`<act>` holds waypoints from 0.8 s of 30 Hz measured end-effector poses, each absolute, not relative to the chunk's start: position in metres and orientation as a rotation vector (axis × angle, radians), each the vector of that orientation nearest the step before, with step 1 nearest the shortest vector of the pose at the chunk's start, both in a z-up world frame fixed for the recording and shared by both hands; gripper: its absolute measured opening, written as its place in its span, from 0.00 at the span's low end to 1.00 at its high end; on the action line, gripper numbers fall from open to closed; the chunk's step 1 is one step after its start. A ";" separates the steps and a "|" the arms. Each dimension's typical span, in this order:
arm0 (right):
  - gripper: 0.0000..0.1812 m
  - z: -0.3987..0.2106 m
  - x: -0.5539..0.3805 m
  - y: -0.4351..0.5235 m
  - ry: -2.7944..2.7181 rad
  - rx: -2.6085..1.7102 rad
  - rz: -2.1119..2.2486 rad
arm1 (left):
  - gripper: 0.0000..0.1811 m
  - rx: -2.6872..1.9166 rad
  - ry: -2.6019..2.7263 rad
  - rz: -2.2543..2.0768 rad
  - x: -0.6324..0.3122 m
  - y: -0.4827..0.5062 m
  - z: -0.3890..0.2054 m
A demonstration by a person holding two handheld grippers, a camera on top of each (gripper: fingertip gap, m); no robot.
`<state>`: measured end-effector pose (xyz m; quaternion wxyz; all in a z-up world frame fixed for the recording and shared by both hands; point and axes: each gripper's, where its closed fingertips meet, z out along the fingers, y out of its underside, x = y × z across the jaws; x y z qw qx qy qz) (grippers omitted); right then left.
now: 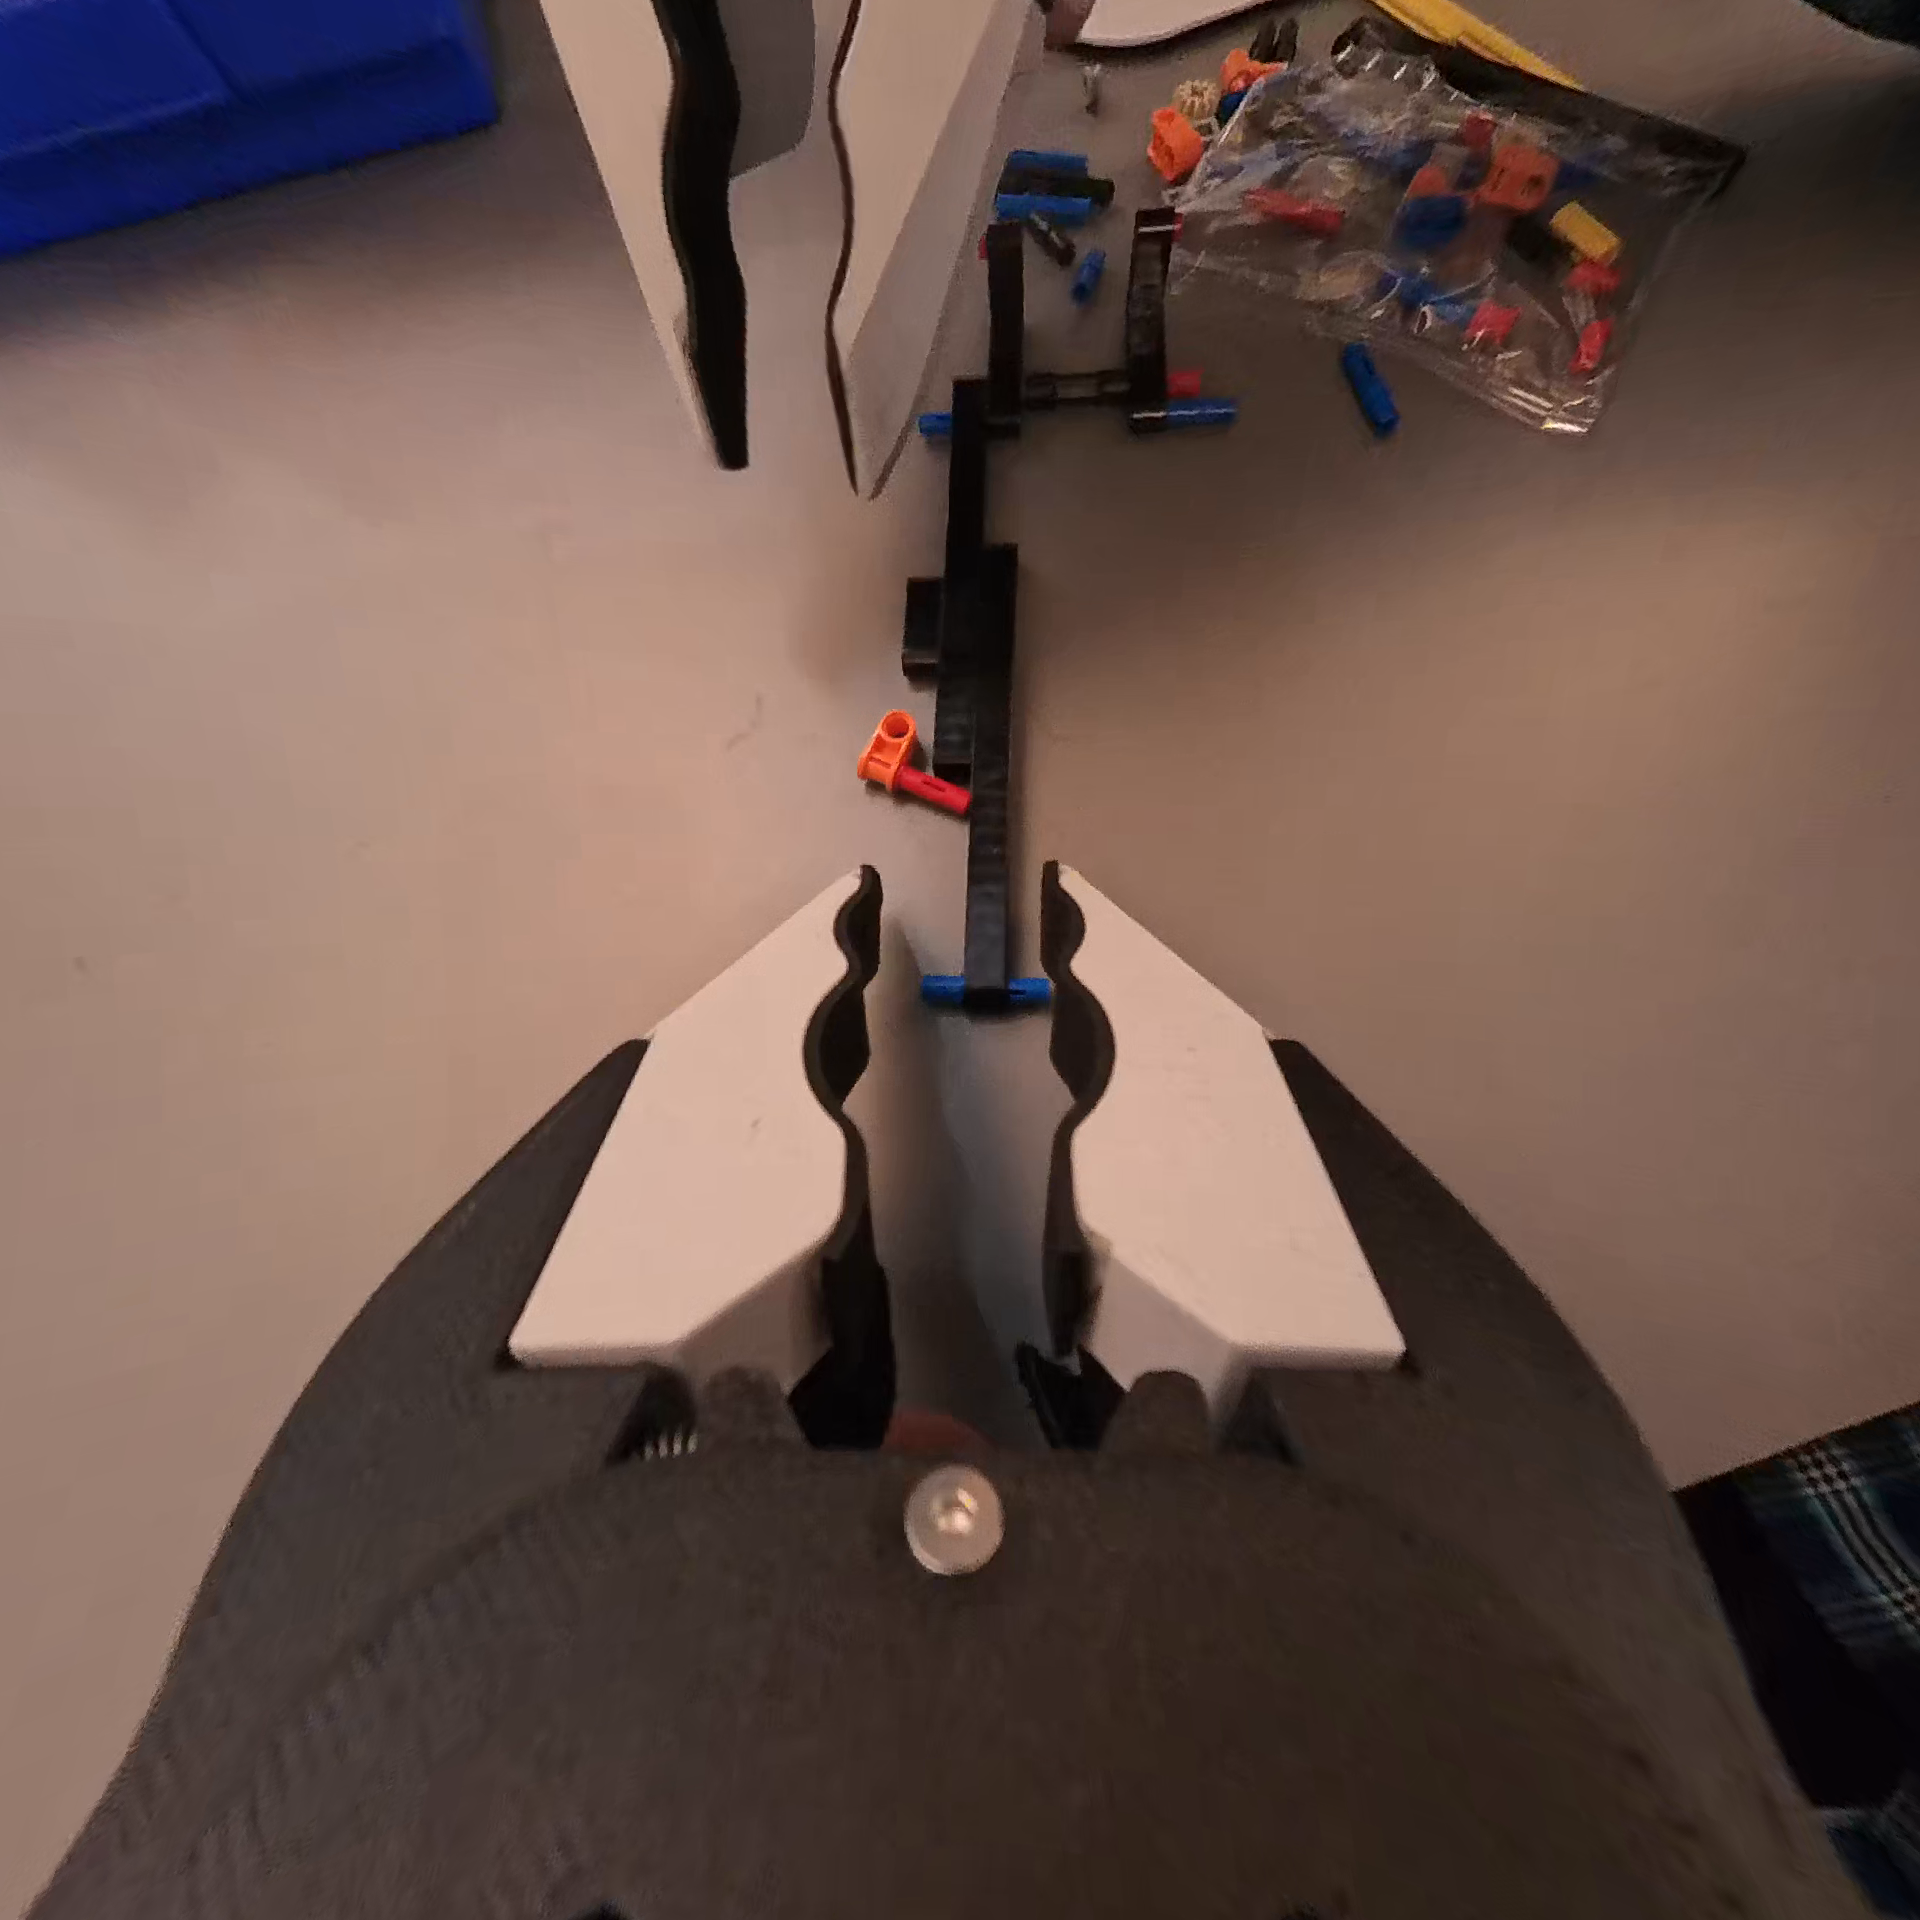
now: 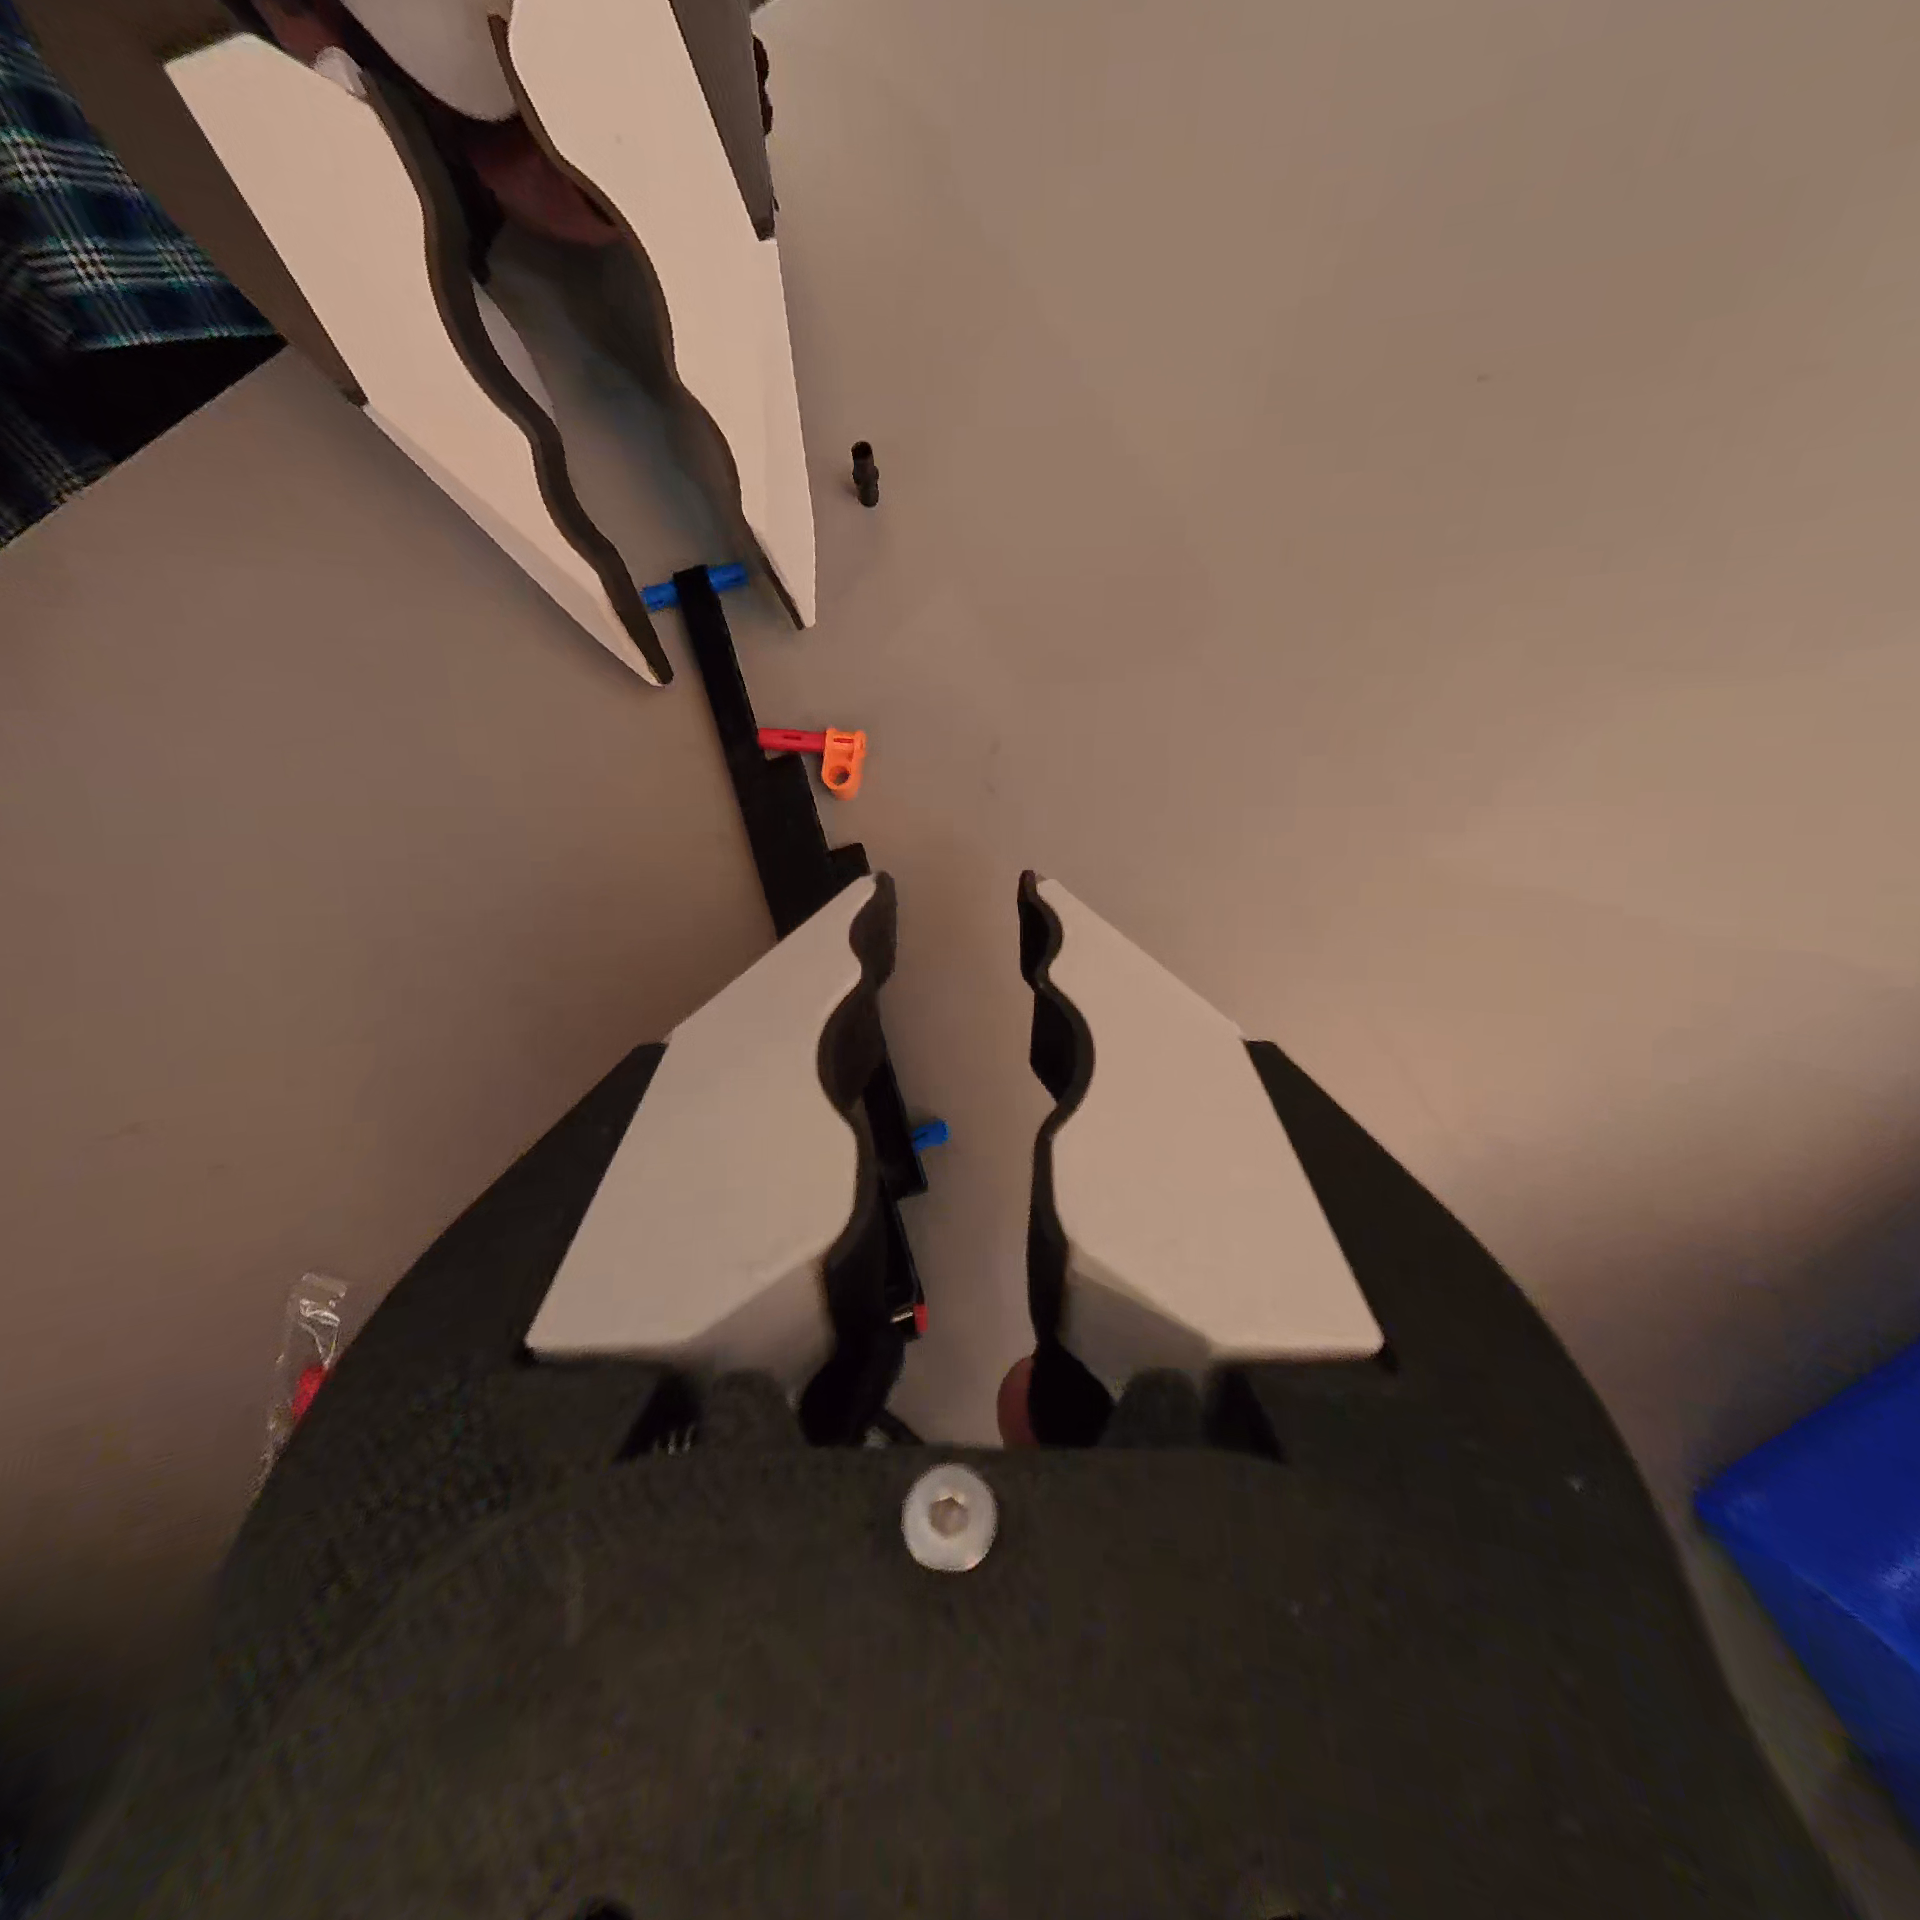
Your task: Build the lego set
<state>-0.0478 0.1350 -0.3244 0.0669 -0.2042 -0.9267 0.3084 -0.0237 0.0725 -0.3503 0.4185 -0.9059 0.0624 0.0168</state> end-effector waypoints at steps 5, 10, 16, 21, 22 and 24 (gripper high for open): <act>0.10 -0.326 -0.048 0.133 -2.800 -0.607 0.917 | 0.14 -2.275 0.159 0.062 -0.023 0.071 -0.351; 0.09 -0.328 -0.048 0.130 -2.809 -0.600 0.904 | 0.14 -2.282 0.167 0.070 -0.023 0.071 -0.352; 0.11 -0.327 -0.048 0.135 -2.803 -0.622 0.894 | 0.14 -2.276 0.160 0.075 -0.022 0.068 -0.352; 0.11 -0.329 -0.048 0.142 -2.806 -0.643 0.866 | 0.12 -2.298 0.178 0.099 -0.021 0.067 -0.355; 0.11 -0.329 -0.048 0.141 -2.805 -0.643 0.870 | 0.10 -2.299 0.181 0.103 -0.021 0.068 -0.356; 0.10 -0.329 -0.048 0.137 -2.810 -0.636 0.882 | 0.08 -2.300 0.184 0.099 -0.020 0.068 -0.356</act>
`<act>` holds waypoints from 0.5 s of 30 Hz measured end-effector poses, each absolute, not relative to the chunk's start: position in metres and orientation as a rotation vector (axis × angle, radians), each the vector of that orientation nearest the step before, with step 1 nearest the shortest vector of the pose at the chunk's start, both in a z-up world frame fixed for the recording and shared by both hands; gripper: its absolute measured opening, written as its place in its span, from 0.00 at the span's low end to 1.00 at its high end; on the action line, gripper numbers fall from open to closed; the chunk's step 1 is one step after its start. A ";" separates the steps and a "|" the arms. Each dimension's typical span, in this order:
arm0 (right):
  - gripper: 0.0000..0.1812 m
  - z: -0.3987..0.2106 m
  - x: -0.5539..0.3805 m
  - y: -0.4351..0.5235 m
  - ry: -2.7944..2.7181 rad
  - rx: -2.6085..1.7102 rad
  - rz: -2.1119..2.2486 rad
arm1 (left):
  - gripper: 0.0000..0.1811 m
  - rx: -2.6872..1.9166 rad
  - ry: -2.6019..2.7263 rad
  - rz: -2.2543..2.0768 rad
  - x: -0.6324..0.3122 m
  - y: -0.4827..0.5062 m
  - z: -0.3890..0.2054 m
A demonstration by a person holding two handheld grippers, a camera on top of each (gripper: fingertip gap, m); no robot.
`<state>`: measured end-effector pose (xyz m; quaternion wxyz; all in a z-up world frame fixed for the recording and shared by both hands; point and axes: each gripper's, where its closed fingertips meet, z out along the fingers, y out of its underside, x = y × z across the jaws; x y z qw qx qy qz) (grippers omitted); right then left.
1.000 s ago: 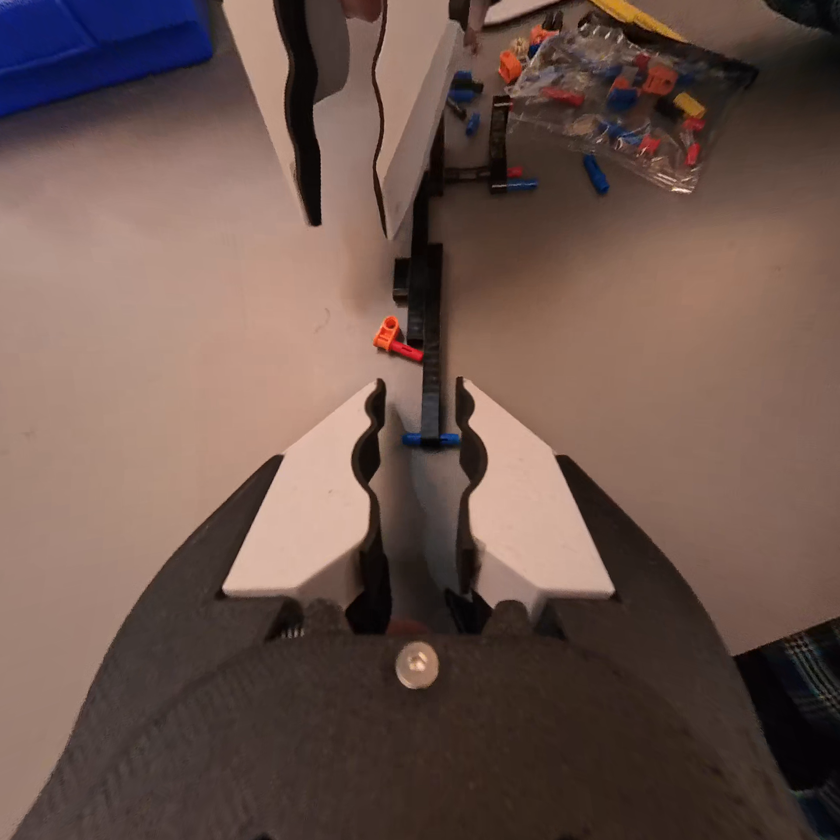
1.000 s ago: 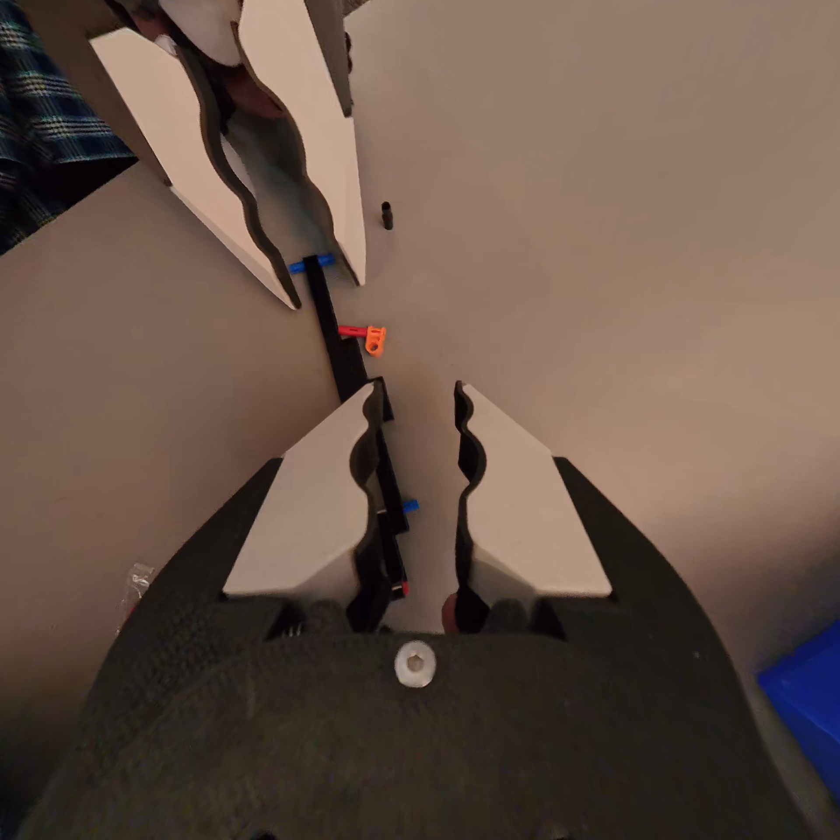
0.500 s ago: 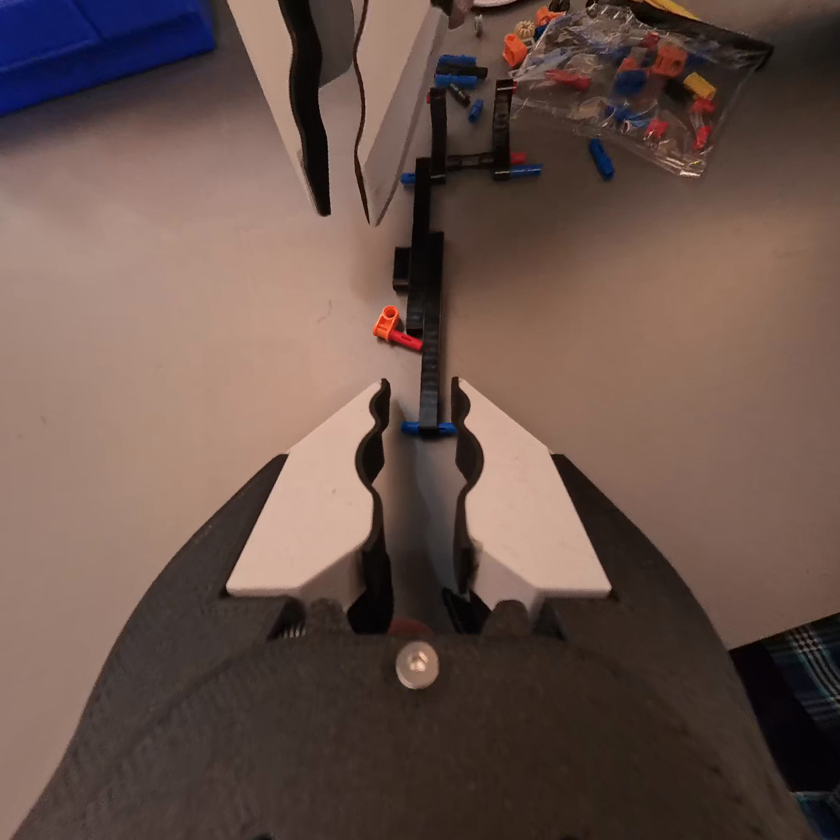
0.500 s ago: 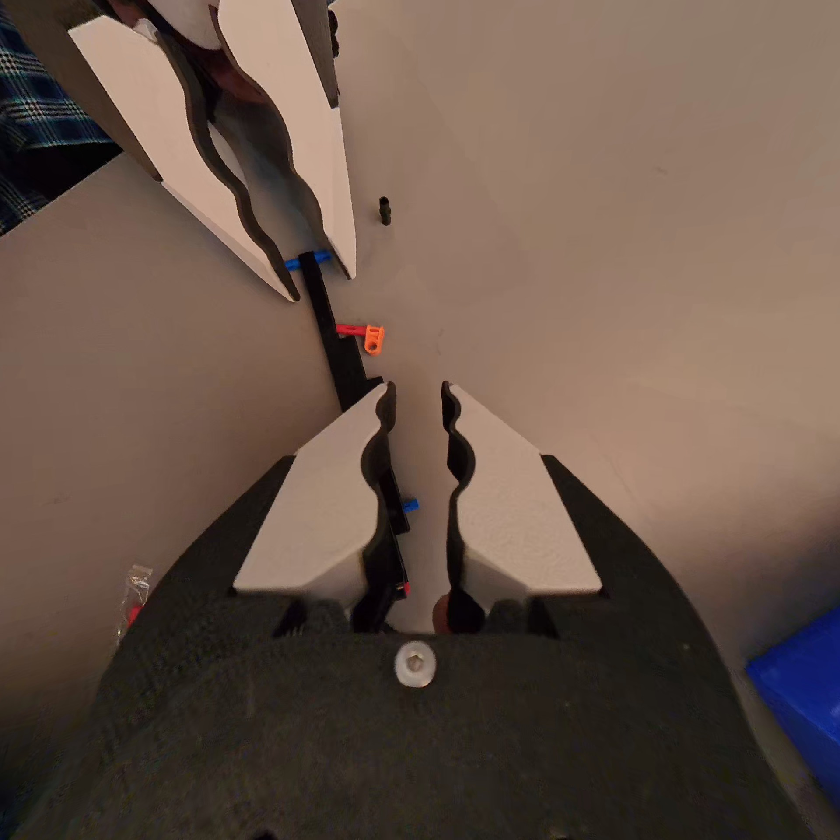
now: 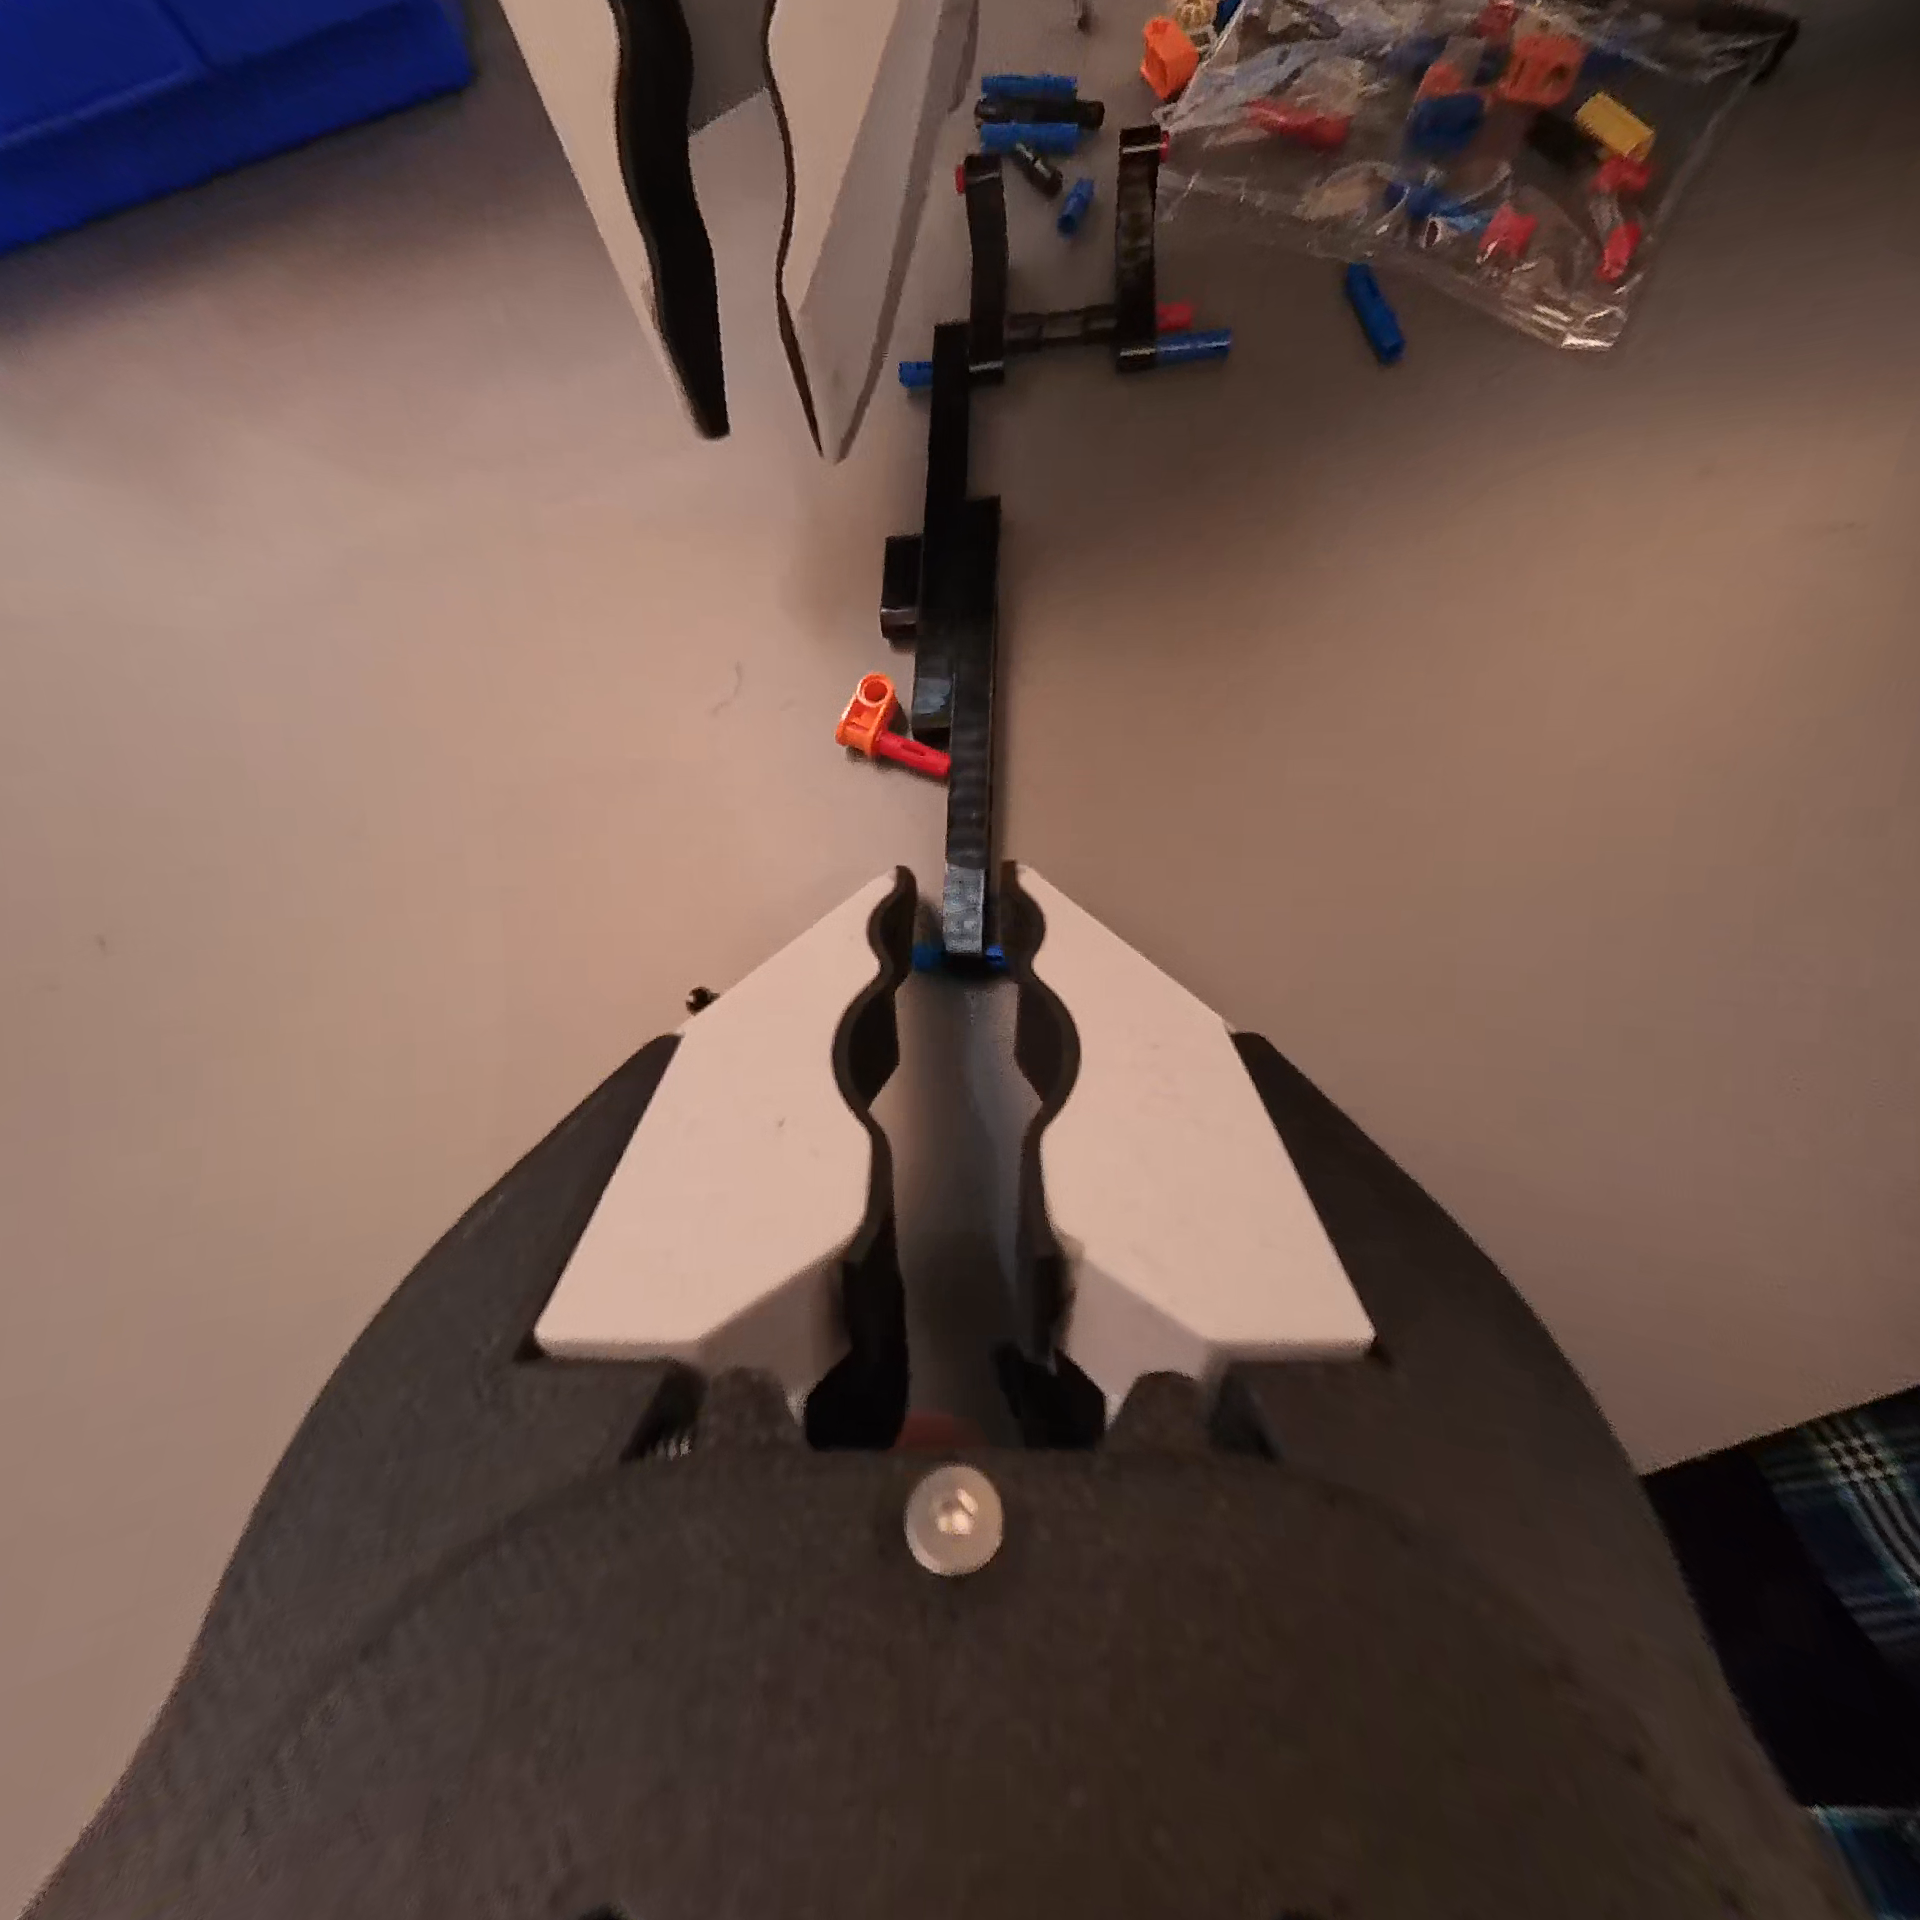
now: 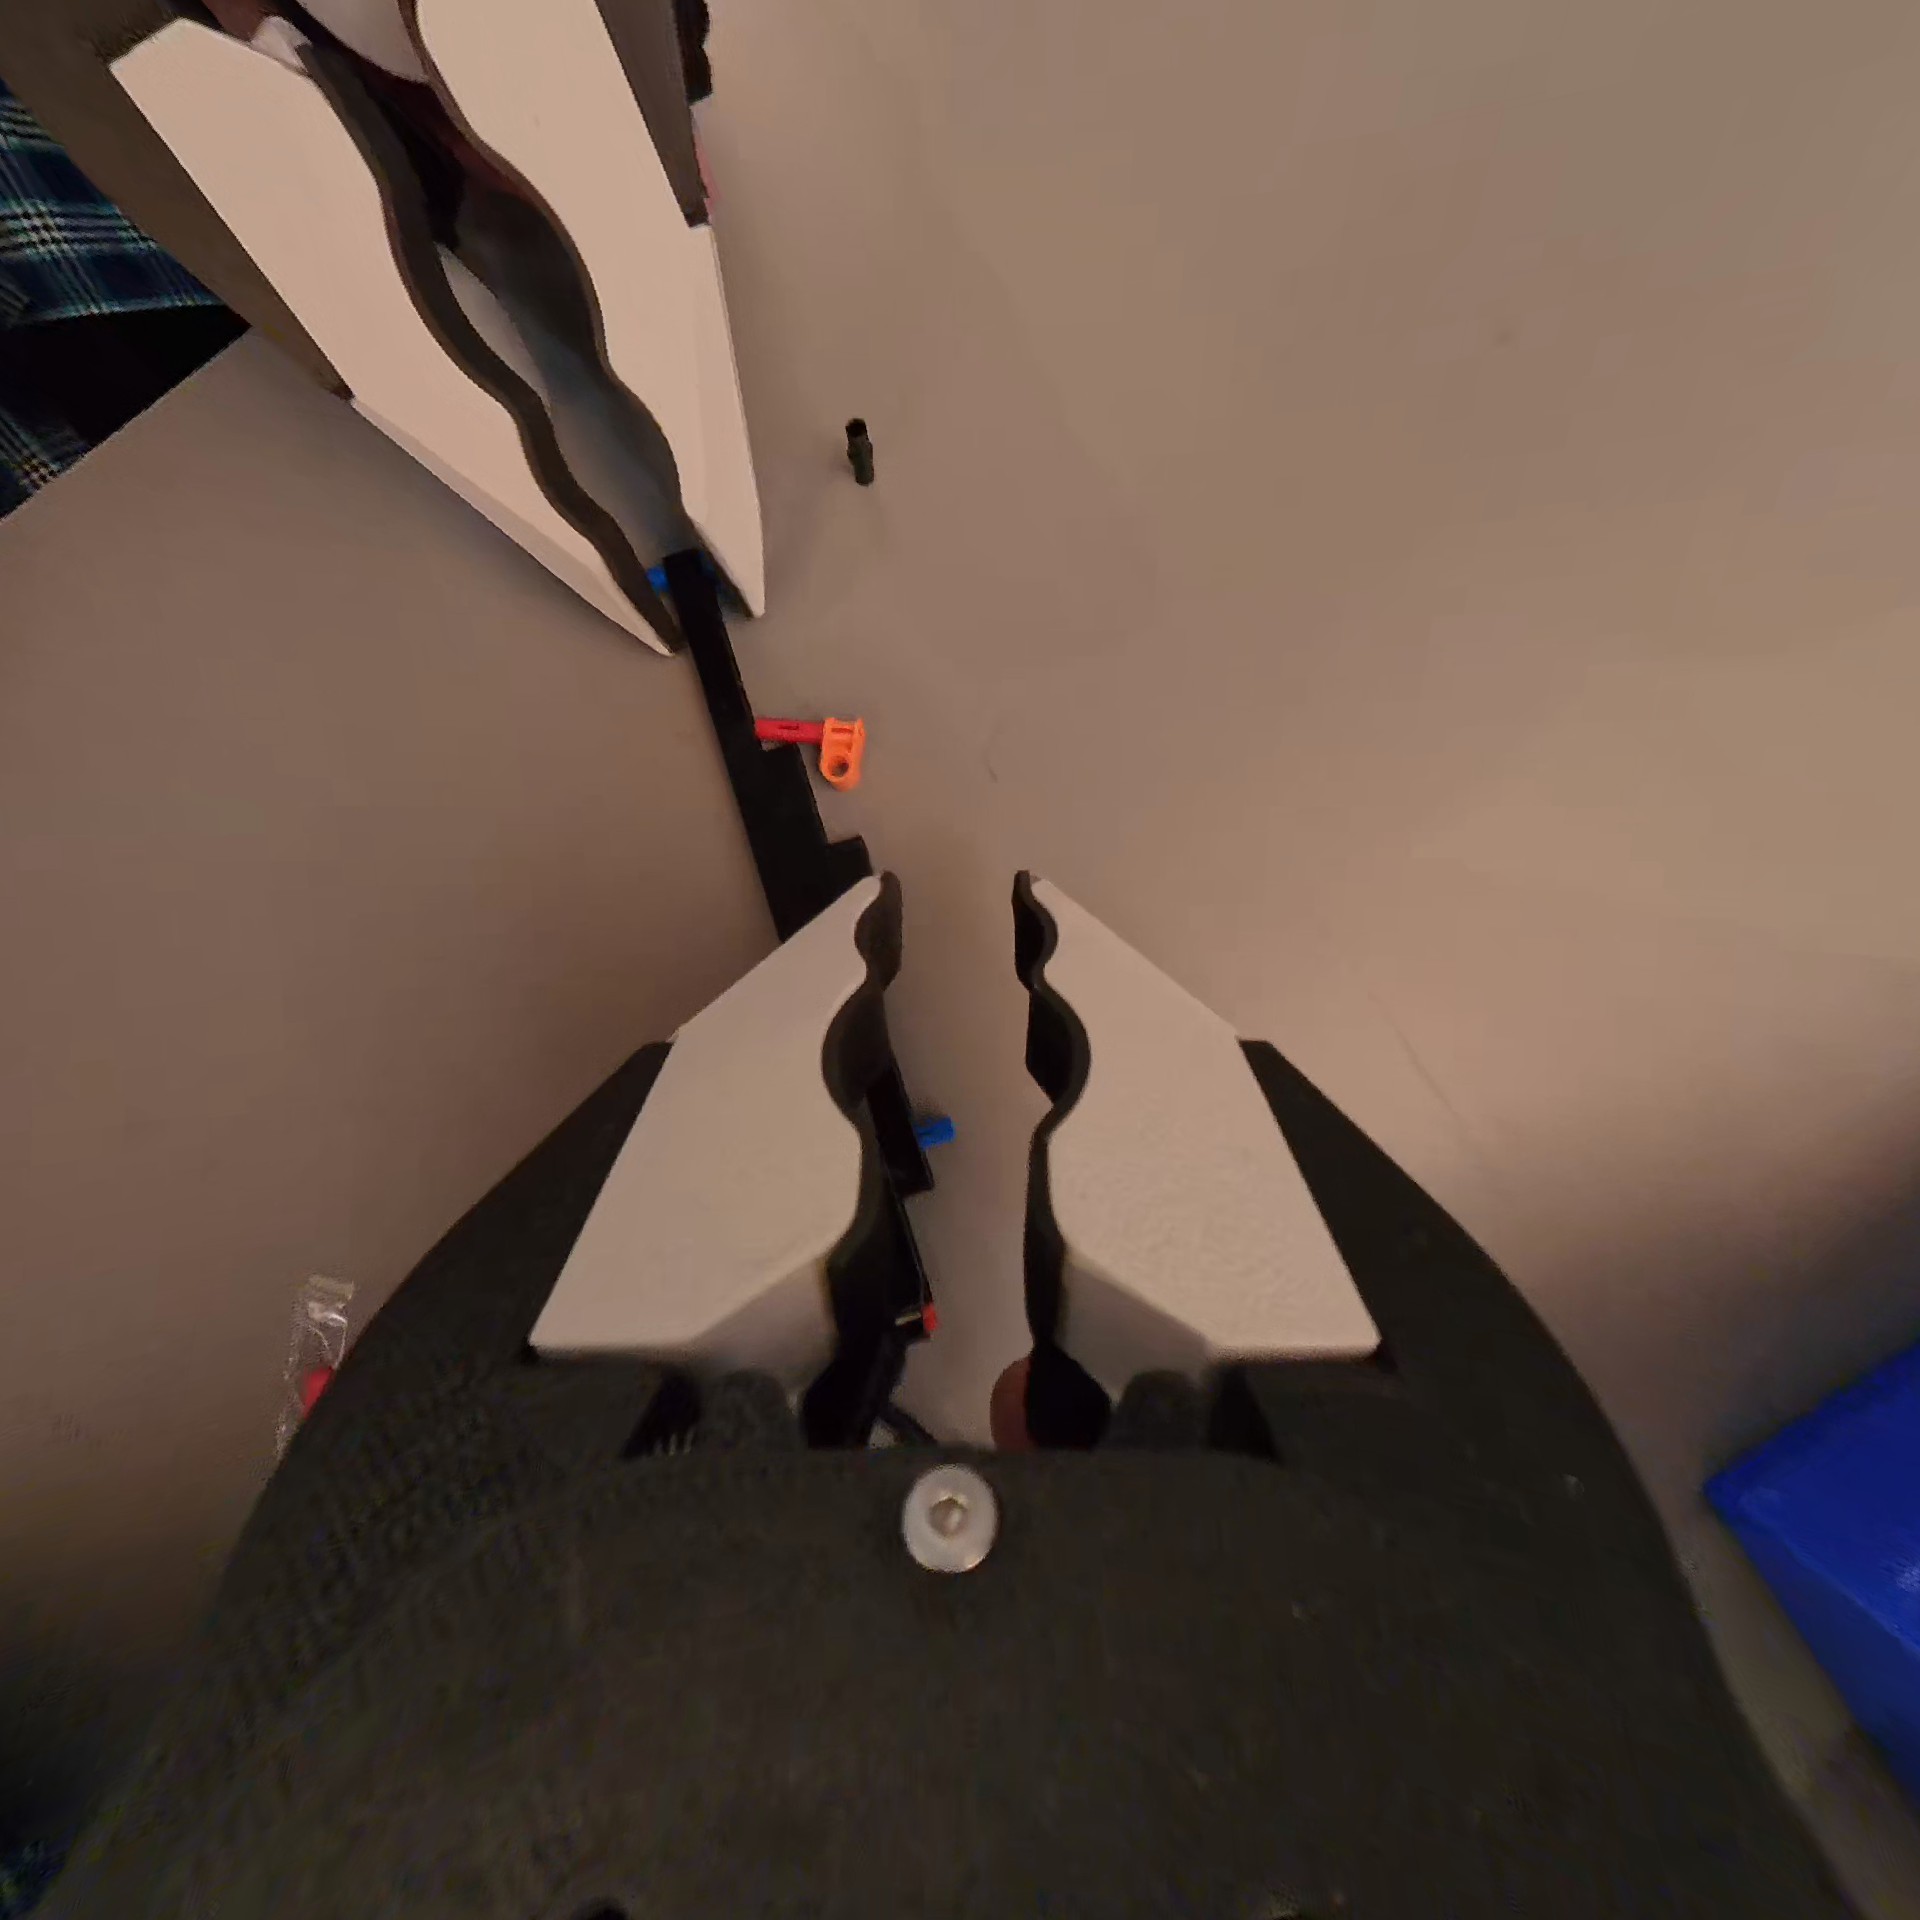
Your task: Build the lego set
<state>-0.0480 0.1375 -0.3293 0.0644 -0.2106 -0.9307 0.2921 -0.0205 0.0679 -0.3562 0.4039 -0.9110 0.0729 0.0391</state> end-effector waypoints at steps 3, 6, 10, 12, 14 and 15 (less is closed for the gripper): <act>0.10 -0.335 -0.046 0.125 -2.837 -0.606 0.898 | 0.07 -2.301 0.182 0.089 -0.020 0.068 -0.356; 0.10 -0.344 -0.044 0.112 -2.873 -0.577 0.895 | 0.07 -2.301 0.183 0.087 -0.020 0.069 -0.357; 0.10 -0.352 -0.042 0.103 -2.901 -0.567 0.910 | 0.06 -2.301 0.181 0.074 -0.020 0.069 -0.357; 0.08 -0.353 -0.041 0.101 -2.909 -0.571 0.926 | 0.06 -2.301 0.183 0.072 -0.020 0.069 -0.357; 0.06 -0.355 -0.040 0.099 -2.914 -0.570 0.933 | 0.06 -2.301 0.187 0.072 -0.019 0.069 -0.357; 0.04 -0.355 -0.041 0.099 -2.914 -0.573 0.932 | 0.05 -2.301 0.189 0.071 -0.019 0.069 -0.357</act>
